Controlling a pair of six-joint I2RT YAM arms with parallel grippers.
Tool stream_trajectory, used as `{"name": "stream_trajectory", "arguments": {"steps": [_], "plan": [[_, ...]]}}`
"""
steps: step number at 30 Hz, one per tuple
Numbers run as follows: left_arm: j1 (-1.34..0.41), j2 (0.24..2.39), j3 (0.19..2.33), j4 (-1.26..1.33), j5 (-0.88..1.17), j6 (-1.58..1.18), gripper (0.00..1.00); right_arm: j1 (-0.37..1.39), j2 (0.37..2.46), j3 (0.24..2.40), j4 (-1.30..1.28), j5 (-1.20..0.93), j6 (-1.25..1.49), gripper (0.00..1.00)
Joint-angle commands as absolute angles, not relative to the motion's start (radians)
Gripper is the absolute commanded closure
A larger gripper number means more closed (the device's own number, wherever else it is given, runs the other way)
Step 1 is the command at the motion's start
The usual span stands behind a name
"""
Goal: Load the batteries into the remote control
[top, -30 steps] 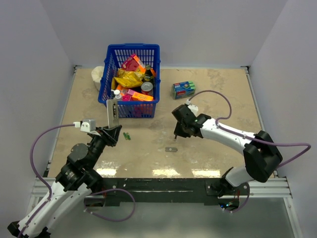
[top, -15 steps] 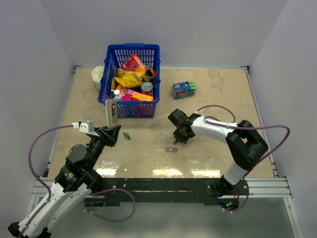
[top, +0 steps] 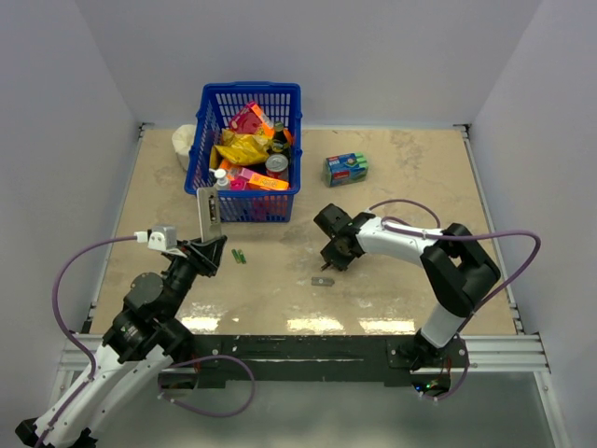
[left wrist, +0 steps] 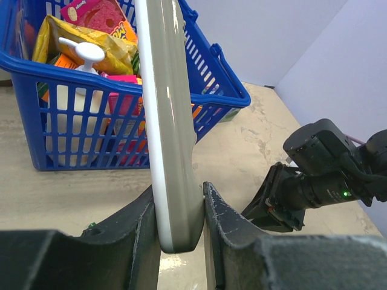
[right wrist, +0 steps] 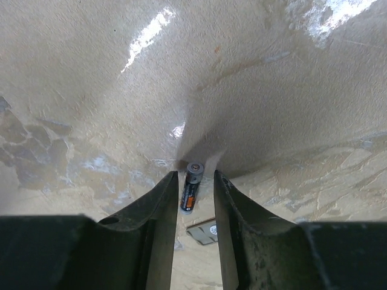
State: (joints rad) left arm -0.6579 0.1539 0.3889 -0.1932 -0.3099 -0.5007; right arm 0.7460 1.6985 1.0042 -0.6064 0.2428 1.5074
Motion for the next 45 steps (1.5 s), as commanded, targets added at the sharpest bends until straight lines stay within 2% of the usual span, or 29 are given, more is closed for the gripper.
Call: {"name": "stream_trajectory", "arguments": {"steps": [1, 4, 8, 9, 14, 17, 22, 23, 25, 26, 29, 33, 35, 36, 39, 45], "plan": [[-0.663, 0.144, 0.42, -0.164, -0.325, -0.483, 1.0, 0.755, 1.695, 1.032, -0.634, 0.262, 1.517, 0.63], [-0.661, 0.147, 0.423, -0.164, -0.327, -0.48, 1.0, 0.767, 1.664, 1.069, -0.655, 0.305, 1.45, 0.58], [-0.663, 0.146, 0.423, -0.167, -0.333, -0.48, 1.0, 0.792, 1.585, 1.14, -0.695, 0.425, 1.271, 0.41], [-0.663, 0.143, 0.423, -0.167, -0.334, -0.485, 1.0, 0.792, 1.569, 1.149, -0.665, 0.428, 1.117, 0.35], [-0.663, 0.129, 0.416, -0.16, -0.344, -0.497, 1.0, 0.784, 1.456, 1.187, -0.571, 0.411, 0.598, 0.34], [-0.663, 0.123, 0.414, -0.158, -0.345, -0.497, 1.0, 0.779, 1.427, 1.164, -0.537, 0.235, 0.1, 0.35], [-0.663, 0.112, 0.402, -0.153, -0.338, -0.509, 1.0, 0.778, 1.445, 1.135, -0.578, 0.124, -0.259, 0.33], [-0.663, 0.112, 0.402, -0.15, -0.334, -0.511, 1.0, 0.779, 1.439, 1.125, -0.581, 0.038, -0.405, 0.33], [-0.661, 0.11, 0.396, -0.146, -0.331, -0.512, 1.0, 0.776, 1.418, 1.067, -0.545, 0.005, -0.51, 0.33], [-0.663, 0.11, 0.396, -0.138, -0.328, -0.511, 1.0, 0.767, 1.405, 1.045, -0.513, -0.087, -0.623, 0.35], [-0.663, 0.117, 0.399, -0.127, -0.316, -0.5, 1.0, 0.737, 1.399, 1.012, -0.491, -0.155, -0.725, 0.36], [-0.663, 0.124, 0.402, -0.129, -0.31, -0.495, 1.0, 0.692, 1.508, 1.058, -0.565, -0.251, -0.814, 0.37], [-0.663, 0.123, 0.4, -0.126, -0.308, -0.495, 1.0, 0.677, 1.532, 1.069, -0.557, -0.294, -0.824, 0.41], [-0.663, 0.126, 0.4, -0.124, -0.307, -0.494, 1.0, 0.667, 1.558, 1.075, -0.554, -0.329, -0.825, 0.48], [-0.663, 0.129, 0.406, -0.127, -0.304, -0.491, 1.0, 0.653, 1.615, 1.098, -0.577, -0.379, -0.867, 0.51], [-0.663, 0.13, 0.411, -0.138, -0.304, -0.489, 1.0, 0.653, 1.681, 1.098, -0.588, -0.39, -0.894, 0.51]]}}
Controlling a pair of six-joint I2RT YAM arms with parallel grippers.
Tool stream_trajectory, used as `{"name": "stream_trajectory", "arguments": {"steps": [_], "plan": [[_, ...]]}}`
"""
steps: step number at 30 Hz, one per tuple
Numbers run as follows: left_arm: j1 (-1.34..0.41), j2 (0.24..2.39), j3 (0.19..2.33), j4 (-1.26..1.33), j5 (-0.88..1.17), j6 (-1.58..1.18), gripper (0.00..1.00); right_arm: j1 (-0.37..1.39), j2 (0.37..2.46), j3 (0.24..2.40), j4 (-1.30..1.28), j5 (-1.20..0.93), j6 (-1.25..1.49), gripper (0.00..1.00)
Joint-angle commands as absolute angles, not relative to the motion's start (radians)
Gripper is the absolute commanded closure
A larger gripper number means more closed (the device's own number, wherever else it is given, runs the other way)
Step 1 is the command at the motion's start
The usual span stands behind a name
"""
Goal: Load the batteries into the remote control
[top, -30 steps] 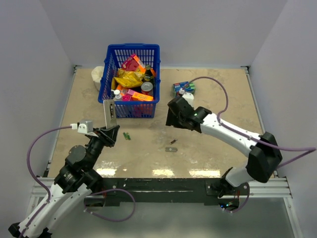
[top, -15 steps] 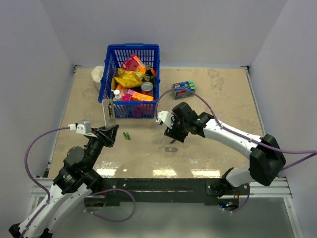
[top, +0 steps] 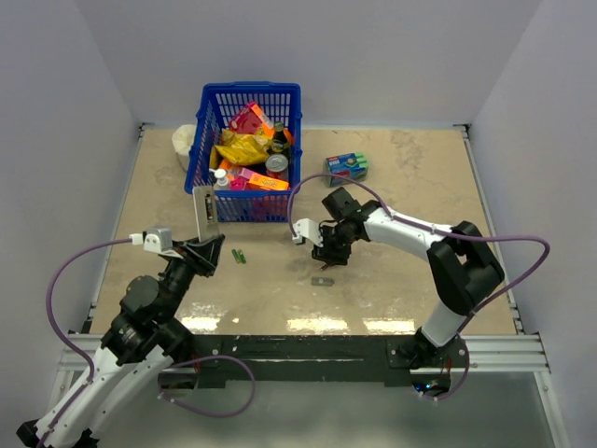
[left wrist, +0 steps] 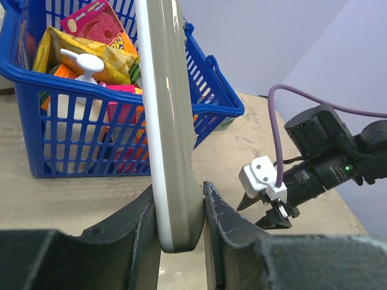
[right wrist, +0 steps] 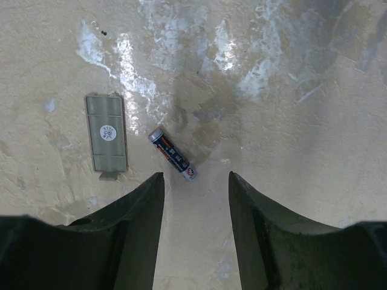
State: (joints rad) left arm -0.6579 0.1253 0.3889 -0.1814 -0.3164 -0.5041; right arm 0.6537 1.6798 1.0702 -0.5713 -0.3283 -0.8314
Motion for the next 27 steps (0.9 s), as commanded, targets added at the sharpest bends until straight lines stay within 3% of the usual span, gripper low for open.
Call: {"name": "stream_trajectory", "arguments": {"steps": [1, 13, 18, 21, 27], "plan": [[-0.663, 0.132, 0.41, -0.138, -0.307, -0.488, 1.0, 0.653, 1.684, 1.095, -0.584, -0.396, -0.897, 0.51], [-0.663, 0.132, 0.408, -0.135, -0.304, -0.482, 1.0, 0.652, 1.758, 1.092, -0.581, -0.393, -0.907, 0.56], [-0.663, 0.129, 0.403, -0.137, -0.301, -0.483, 1.0, 0.653, 1.767, 1.072, -0.565, -0.382, -0.902, 0.68], [-0.663, 0.126, 0.4, -0.135, -0.299, -0.485, 1.0, 0.653, 1.776, 1.072, -0.568, -0.368, -0.897, 0.68], [-0.663, 0.121, 0.387, -0.132, -0.295, -0.5, 1.0, 0.652, 1.764, 1.066, -0.581, -0.333, -0.868, 0.78]]}}
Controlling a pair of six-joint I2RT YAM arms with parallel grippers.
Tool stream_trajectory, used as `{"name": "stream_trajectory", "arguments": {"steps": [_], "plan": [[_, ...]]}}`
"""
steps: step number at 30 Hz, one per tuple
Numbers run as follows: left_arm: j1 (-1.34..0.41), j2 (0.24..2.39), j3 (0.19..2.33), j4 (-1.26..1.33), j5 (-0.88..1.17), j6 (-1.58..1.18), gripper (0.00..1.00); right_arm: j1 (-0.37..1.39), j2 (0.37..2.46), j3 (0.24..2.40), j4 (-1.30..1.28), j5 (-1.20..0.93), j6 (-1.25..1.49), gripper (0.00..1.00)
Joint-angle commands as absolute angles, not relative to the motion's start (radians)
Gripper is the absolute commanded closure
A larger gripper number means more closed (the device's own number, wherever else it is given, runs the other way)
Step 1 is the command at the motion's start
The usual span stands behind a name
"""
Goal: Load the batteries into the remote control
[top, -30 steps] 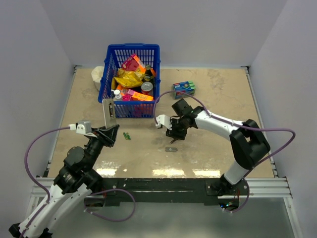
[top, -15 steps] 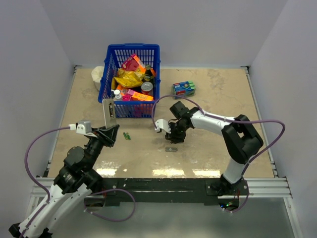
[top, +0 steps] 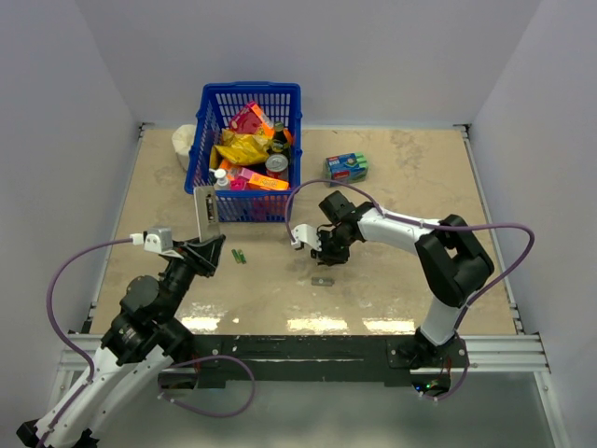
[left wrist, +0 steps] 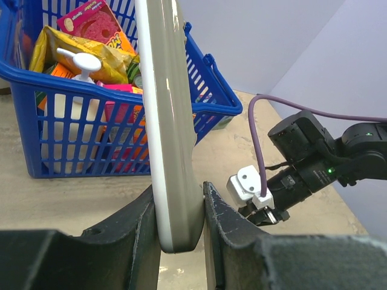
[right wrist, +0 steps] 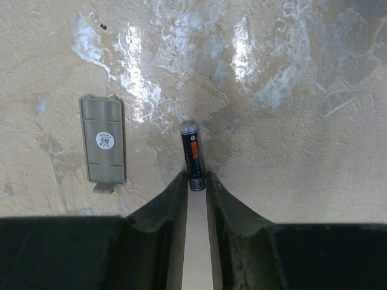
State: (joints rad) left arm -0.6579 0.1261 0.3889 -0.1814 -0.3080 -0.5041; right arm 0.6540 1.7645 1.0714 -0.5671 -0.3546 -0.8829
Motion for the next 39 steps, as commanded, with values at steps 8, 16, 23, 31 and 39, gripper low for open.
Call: {"name": "stream_trajectory", "arguments": {"steps": [8, 16, 23, 31, 39], "plan": [[-0.664, 0.182, 0.35, -0.054, -0.262, -0.528, 1.0, 0.66, 1.734, 1.062, -0.543, -0.425, -0.737, 1.0], [-0.663, 0.253, 0.288, 0.089, -0.213, -0.555, 1.0, 0.675, 1.548, 0.986, -0.385, -0.485, -0.516, 1.0], [-0.663, 0.299, 0.204, 0.239, -0.129, -0.548, 1.0, 0.699, 1.385, 0.999, -0.316, -0.477, -0.25, 1.0], [-0.663, 0.379, 0.189, 0.38, -0.049, -0.528, 1.0, 0.759, 1.218, 1.066, -0.284, -0.394, 0.073, 1.0], [-0.663, 0.405, 0.184, 0.445, 0.021, -0.491, 1.0, 0.834, 1.245, 1.183, -0.327, -0.344, 0.343, 1.0]]}}
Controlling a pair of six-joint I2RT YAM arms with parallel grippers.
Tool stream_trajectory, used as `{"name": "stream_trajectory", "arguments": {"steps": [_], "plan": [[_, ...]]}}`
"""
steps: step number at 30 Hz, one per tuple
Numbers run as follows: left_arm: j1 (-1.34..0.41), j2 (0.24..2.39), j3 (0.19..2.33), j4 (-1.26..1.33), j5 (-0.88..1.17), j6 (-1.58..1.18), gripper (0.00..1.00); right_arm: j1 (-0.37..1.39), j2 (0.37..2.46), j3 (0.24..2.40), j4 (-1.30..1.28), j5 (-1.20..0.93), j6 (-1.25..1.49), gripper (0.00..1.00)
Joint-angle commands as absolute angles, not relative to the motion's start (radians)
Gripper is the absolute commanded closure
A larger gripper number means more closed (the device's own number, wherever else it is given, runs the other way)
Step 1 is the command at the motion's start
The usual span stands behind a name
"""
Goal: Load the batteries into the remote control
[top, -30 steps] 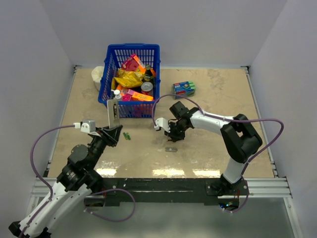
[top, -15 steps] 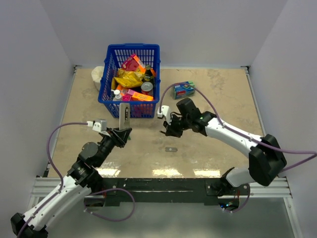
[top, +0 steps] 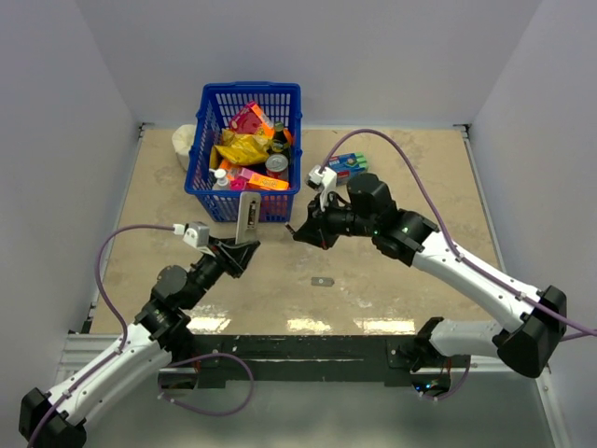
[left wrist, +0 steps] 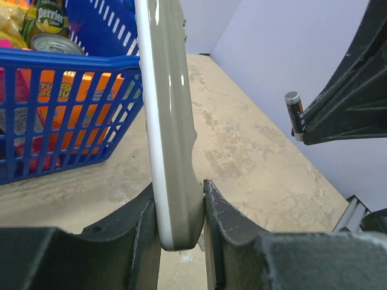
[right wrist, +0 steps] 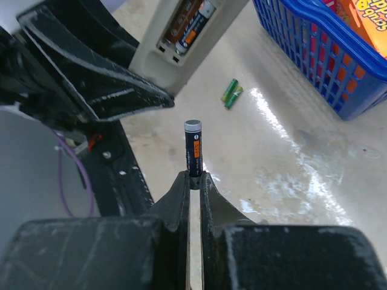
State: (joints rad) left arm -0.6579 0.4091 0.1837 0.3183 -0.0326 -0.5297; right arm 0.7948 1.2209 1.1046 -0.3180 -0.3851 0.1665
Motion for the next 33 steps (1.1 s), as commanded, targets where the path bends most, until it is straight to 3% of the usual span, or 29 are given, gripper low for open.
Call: {"name": "stream_trajectory", "arguments": {"steps": [1, 15, 33], "plan": [[-0.663, 0.405, 0.184, 0.443, 0.026, -0.486, 1.0, 0.844, 1.249, 1.193, -0.336, -0.338, 0.353, 1.0], [-0.664, 0.465, 0.179, 0.532, 0.12, -0.479, 1.0, 0.868, 1.321, 1.298, -0.36, -0.287, 0.649, 1.0], [-0.673, 0.548, 0.183, 0.629, 0.179, -0.471, 1.0, 0.871, 1.287, 1.215, -0.301, -0.259, 0.873, 1.0]]}}
